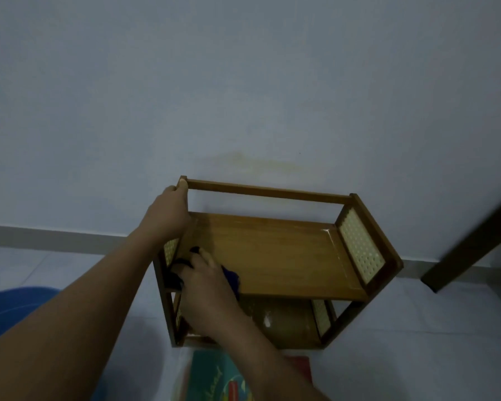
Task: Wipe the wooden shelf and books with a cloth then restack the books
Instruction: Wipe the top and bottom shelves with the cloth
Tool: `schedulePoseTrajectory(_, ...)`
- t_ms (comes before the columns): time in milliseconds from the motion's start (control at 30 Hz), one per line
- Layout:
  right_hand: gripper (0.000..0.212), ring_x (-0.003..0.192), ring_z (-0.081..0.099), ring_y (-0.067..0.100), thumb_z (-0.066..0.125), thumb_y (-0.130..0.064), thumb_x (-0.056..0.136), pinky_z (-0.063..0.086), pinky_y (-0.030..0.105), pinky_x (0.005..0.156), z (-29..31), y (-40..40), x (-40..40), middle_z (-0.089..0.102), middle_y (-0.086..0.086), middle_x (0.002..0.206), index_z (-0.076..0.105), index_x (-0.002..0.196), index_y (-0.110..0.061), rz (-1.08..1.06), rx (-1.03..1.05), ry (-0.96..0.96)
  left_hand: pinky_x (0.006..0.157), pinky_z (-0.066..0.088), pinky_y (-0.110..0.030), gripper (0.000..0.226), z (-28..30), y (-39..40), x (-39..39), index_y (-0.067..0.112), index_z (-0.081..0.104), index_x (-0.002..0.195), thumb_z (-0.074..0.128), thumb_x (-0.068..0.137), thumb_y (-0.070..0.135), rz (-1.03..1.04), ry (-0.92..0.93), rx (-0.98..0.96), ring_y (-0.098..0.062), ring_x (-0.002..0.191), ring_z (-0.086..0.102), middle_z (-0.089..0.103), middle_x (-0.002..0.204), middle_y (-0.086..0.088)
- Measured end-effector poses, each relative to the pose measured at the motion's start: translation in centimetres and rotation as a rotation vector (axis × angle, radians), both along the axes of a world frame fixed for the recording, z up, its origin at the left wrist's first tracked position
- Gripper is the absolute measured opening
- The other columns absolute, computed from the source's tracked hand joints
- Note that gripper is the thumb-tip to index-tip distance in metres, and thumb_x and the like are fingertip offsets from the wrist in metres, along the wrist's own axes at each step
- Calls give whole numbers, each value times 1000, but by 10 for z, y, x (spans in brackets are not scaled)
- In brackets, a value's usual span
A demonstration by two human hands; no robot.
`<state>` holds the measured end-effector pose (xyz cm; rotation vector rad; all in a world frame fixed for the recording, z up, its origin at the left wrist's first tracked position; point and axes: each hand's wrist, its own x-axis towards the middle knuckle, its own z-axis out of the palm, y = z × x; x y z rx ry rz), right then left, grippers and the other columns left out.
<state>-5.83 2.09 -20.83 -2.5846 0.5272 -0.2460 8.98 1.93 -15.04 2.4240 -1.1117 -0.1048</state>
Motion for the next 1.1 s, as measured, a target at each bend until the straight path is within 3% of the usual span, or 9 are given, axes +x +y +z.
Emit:
schedulePoseTrajectory(100, 44, 133, 31, 26, 55, -5, 85, 37, 48, 106, 3, -12, 5, 50, 6, 135, 55, 128, -14, 54, -49, 23, 76, 43, -36, 72, -2, 1, 1, 8, 8, 151, 44, 89, 1, 2, -21, 23, -35, 106, 52, 43, 133, -20)
schedulePoseTrajectory(200, 50, 137, 29, 24, 55, -4, 85, 35, 49, 107, 4, -28, -23, 43, -2, 144, 52, 131, -23, 44, -111, 44, 75, 45, -37, 72, -1, 2, -4, 8, 6, 151, 44, 90, 1, 13, -28, 33, -34, 104, 54, 41, 136, -20)
schedulePoseTrajectory(333, 45, 144, 21, 16, 48, -12, 92, 26, 42, 116, -10, -98, -109, 32, -8, 152, 48, 132, -30, -386, -188, 56, 83, 50, -41, 77, -1, 2, -5, 10, 5, 152, 47, 88, 1, 13, -30, 49, -35, 110, 54, 37, 143, -19)
schedulePoseTrajectory(467, 43, 140, 28, 30, 46, -15, 96, 26, 44, 116, -24, -141, -163, 36, 4, 152, 46, 138, -22, -636, -246, 25, 82, 49, -39, 77, -1, 1, -3, 11, 5, 152, 48, 88, 2, 8, -52, 56, -35, 109, 54, 38, 142, -19)
schedulePoseTrajectory(667, 43, 135, 29, 31, 43, -8, 95, 31, 47, 111, -16, -185, -103, 35, 12, 148, 44, 137, -15, -658, -231, 21, 81, 51, -39, 76, -7, 0, 1, 12, 5, 152, 46, 89, 1, 7, -78, 48, -33, 106, 56, 39, 140, -16)
schedulePoseTrajectory(800, 47, 141, 12, 40, 43, -12, 95, 25, 53, 115, -3, -174, -27, 18, 16, 154, 35, 141, -14, -895, -114, 88, 82, 50, -39, 76, -10, -2, 2, 12, 3, 152, 46, 90, 2, 8, -114, 75, -35, 108, 56, 34, 144, -18)
schedulePoseTrajectory(833, 48, 141, 13, 41, 46, -12, 94, 25, 54, 114, -2, -155, -2, 19, 16, 154, 35, 141, -13, -810, -114, 82, 83, 50, -39, 76, -9, -2, 1, 11, 2, 152, 46, 90, 3, 9, -124, 85, -35, 108, 55, 33, 145, -18)
schedulePoseTrajectory(967, 55, 142, 15, 36, 55, -15, 90, 20, 52, 117, -6, -74, 71, 26, 11, 153, 36, 141, -15, -132, -63, 50, 78, 46, -38, 74, -6, -3, -1, 11, 3, 152, 44, 91, 5, 31, -96, 108, -34, 105, 55, 35, 142, -16)
schedulePoseTrajectory(1100, 55, 144, 10, 34, 56, -20, 91, 16, 48, 119, 7, -51, 63, 24, 6, 155, 36, 142, -18, -146, 106, 38, 79, 46, -41, 75, -4, -3, -2, 11, 3, 152, 45, 90, 5, 32, -86, 100, -36, 107, 53, 37, 141, -18)
